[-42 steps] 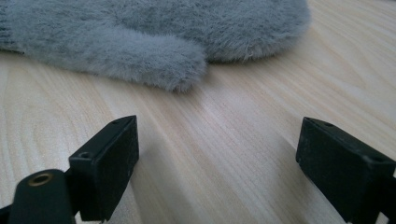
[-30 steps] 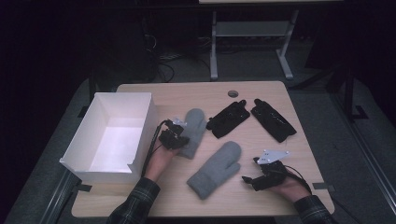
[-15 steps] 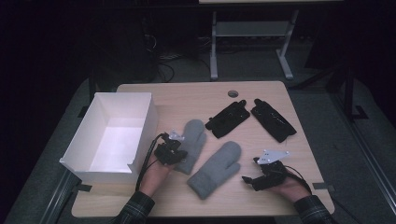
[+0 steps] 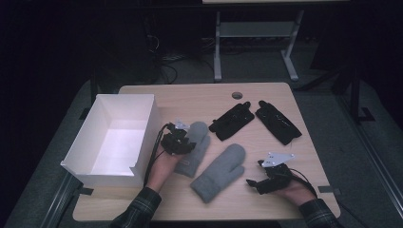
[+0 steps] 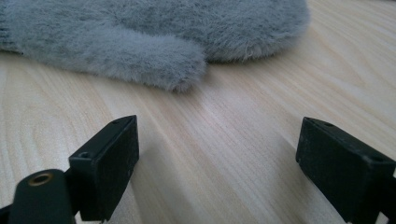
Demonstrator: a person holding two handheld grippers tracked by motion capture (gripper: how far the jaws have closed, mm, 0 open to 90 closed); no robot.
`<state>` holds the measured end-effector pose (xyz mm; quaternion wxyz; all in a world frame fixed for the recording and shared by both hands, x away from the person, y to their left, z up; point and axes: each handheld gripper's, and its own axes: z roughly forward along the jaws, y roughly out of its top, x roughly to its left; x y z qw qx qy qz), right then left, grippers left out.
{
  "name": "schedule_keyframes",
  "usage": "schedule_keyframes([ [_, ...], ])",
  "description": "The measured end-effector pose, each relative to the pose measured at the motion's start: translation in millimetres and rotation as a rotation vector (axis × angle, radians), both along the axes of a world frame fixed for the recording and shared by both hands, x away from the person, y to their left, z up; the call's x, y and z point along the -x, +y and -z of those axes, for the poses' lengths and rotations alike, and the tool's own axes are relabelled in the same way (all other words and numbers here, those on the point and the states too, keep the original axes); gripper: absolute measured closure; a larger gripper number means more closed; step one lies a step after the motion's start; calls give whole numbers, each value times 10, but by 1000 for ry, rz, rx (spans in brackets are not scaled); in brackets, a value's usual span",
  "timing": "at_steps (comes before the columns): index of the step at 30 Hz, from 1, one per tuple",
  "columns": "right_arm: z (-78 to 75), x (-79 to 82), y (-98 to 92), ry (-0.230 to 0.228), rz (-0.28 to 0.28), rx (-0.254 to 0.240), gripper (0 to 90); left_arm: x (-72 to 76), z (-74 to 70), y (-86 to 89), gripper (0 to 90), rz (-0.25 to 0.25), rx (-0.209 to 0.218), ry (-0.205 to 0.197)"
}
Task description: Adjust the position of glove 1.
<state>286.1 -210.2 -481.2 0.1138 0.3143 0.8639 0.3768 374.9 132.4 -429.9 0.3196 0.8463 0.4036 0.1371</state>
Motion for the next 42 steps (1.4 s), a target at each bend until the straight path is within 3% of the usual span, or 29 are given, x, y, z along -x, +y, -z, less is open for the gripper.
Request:
schedule_keyframes([
  [6,0,0,0,0,-1,-1,132,-42,196,-11,573,7,-39,20],
  [14,1,-1,-1,-2,-2,0,131,-44,235,-14,794,52,-44,5],
  [17,1,-4,2,-1,-3,0,132,-59,226,-11,838,70,-43,4],
  [19,1,-4,2,-1,-3,-1,132,-63,215,12,852,66,-9,13],
  [25,0,-5,1,0,1,1,132,-30,62,56,871,88,62,0],
  [36,-1,-6,1,1,5,2,132,87,-312,72,875,141,125,-16],
  [39,-1,-6,1,1,6,2,132,108,-386,99,876,154,164,-4],
  [42,-1,-8,1,1,7,0,132,136,-434,109,877,177,175,7],
])
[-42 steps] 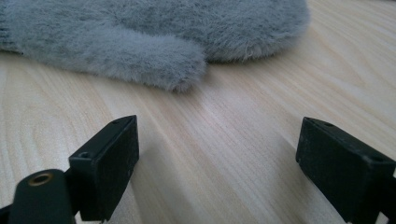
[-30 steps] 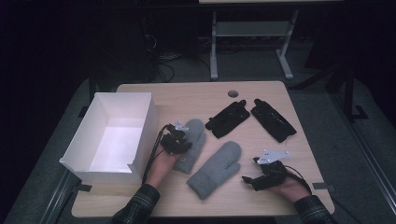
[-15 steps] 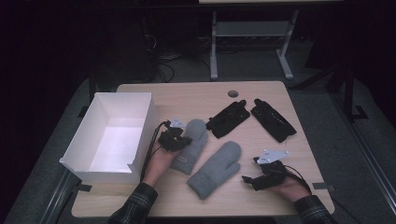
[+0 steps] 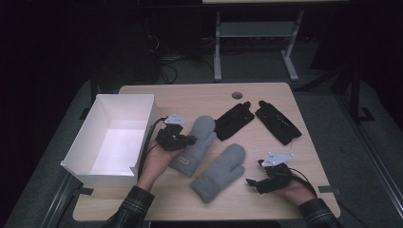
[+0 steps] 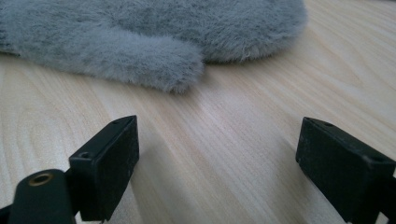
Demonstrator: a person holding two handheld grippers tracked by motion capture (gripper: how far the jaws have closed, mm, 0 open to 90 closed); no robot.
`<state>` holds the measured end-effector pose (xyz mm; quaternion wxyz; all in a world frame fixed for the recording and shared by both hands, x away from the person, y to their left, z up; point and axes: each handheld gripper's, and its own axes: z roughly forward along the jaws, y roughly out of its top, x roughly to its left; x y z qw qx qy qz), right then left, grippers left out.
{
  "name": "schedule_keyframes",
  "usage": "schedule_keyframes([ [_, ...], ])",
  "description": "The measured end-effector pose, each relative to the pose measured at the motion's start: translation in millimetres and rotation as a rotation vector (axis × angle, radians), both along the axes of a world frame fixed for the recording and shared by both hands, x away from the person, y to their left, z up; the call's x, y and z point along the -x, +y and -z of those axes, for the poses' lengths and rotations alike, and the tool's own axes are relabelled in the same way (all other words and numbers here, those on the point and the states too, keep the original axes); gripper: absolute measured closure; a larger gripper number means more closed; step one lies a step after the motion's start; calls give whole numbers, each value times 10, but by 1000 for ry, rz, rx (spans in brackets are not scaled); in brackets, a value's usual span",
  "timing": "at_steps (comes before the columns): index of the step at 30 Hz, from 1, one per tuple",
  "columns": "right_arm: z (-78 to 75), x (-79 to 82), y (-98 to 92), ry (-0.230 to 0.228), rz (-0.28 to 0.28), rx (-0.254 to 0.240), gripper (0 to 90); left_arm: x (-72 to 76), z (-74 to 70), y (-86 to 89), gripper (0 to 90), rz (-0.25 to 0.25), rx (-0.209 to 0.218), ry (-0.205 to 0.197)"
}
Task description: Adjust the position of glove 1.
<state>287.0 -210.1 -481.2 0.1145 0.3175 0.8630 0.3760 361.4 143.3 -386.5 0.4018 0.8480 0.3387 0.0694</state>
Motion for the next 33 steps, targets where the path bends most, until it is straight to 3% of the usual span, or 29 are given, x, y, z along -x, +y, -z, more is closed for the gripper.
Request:
schedule_keyframes([
  [2,0,0,0,0,0,0,132,26,-25,-10,877,17,7,-5],
  [13,1,-2,1,-2,0,0,132,229,-118,-257,878,130,42,45],
  [21,1,-3,1,-2,-1,-1,132,332,-117,-478,878,216,15,56],
  [33,1,-4,1,-2,-2,-1,131,375,-69,-621,878,306,-2,65],
])
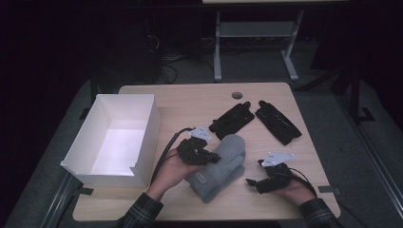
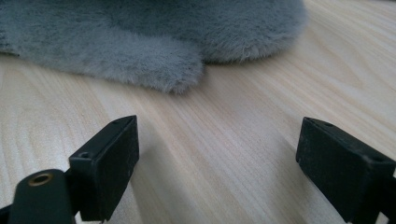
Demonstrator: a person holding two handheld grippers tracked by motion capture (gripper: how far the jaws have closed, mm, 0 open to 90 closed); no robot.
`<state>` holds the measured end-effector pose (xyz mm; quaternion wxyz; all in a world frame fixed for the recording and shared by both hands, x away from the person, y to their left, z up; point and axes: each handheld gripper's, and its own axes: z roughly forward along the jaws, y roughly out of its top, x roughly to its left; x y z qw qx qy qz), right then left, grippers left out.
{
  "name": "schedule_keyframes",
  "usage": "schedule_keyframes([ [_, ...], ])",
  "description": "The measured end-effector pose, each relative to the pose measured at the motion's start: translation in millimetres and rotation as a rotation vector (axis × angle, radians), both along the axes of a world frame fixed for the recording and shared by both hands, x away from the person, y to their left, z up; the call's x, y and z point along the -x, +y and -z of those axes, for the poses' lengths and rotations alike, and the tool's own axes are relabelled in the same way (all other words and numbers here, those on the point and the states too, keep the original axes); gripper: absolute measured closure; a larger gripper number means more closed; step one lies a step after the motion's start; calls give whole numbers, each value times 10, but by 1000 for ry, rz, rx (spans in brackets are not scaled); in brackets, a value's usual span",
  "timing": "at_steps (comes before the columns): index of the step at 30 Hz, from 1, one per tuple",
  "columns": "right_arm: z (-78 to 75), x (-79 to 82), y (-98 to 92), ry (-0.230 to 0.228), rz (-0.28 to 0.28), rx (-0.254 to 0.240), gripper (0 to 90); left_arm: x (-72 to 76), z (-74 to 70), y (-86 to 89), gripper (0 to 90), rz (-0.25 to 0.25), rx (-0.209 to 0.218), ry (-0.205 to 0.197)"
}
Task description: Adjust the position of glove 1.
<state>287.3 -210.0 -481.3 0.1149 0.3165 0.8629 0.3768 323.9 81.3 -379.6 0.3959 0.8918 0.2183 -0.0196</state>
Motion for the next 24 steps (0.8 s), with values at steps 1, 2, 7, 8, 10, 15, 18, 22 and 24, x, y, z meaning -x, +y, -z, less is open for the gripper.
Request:
schedule_keyframes([
  [1,0,0,0,0,0,0,132,-6,16,-14,878,3,-5,1],
  [2,0,0,0,0,0,0,131,-12,31,-28,878,5,-9,4],
  [7,0,-1,-1,0,-1,0,131,-28,122,-90,878,9,-13,14],
  [8,0,-1,-1,0,-1,0,131,-32,142,-102,878,10,-14,16],
  [10,0,-1,-1,0,-1,0,131,-37,173,-118,878,11,-31,10],
  [15,0,-1,0,0,-1,0,131,-47,251,-148,878,4,-39,25],
  [18,0,-1,0,0,-1,0,131,-46,323,-182,877,1,-67,22],
  [22,0,0,0,2,0,0,131,-36,438,-230,877,7,-113,22],
  [24,0,0,0,2,0,1,131,-31,461,-247,876,0,-114,20],
])
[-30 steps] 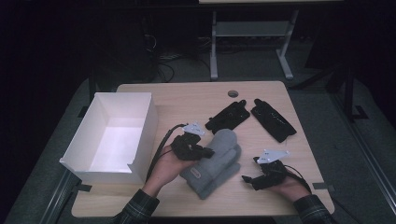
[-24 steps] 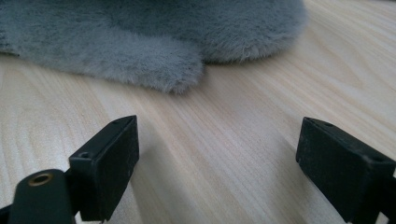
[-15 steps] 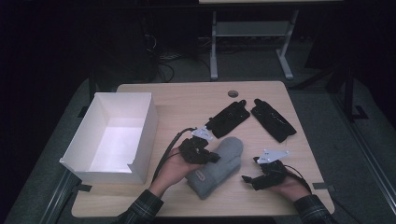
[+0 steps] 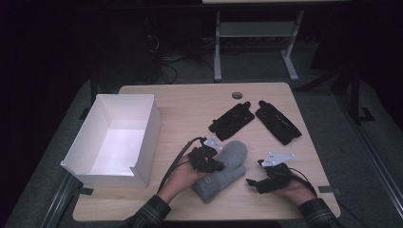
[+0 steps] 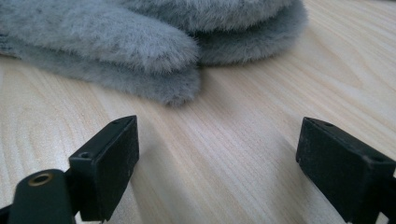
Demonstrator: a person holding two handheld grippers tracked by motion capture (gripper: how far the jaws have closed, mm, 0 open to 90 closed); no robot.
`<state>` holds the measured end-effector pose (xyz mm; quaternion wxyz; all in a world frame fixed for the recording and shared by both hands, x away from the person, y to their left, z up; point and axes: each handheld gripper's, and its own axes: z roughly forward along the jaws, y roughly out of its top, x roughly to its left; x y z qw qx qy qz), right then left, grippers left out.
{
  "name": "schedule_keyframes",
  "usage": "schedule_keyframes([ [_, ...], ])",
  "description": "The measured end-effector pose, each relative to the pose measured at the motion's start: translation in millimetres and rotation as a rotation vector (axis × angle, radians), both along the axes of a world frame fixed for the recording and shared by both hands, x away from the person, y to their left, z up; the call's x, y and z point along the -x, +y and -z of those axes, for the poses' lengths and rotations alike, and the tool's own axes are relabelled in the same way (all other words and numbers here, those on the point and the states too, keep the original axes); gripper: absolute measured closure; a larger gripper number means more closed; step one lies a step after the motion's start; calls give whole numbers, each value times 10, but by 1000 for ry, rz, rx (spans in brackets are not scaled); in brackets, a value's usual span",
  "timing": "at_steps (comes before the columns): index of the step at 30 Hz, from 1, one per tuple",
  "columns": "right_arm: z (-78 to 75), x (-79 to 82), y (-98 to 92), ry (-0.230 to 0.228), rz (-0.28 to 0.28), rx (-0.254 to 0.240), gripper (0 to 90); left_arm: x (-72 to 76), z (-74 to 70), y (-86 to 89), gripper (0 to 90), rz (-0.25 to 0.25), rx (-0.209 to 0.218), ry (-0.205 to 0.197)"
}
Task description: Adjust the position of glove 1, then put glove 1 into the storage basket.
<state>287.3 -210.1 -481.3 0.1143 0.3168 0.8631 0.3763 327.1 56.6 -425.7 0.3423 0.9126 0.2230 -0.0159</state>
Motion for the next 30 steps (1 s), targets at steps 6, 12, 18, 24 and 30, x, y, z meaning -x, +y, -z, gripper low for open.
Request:
schedule_keyframes([
  [6,0,0,0,0,0,0,131,-4,-107,79,754,-1,73,-6],
  [12,-51,-26,10,47,-4,12,168,4,-316,269,709,-21,130,-58],
  [18,-147,-46,-50,48,13,-20,563,-25,-304,524,897,-77,89,-68],
  [24,-236,-151,18,24,47,-6,900,-20,-82,736,896,-137,40,-22],
  [30,-227,-309,157,43,49,-4,900,-10,119,781,896,-127,-4,58],
])
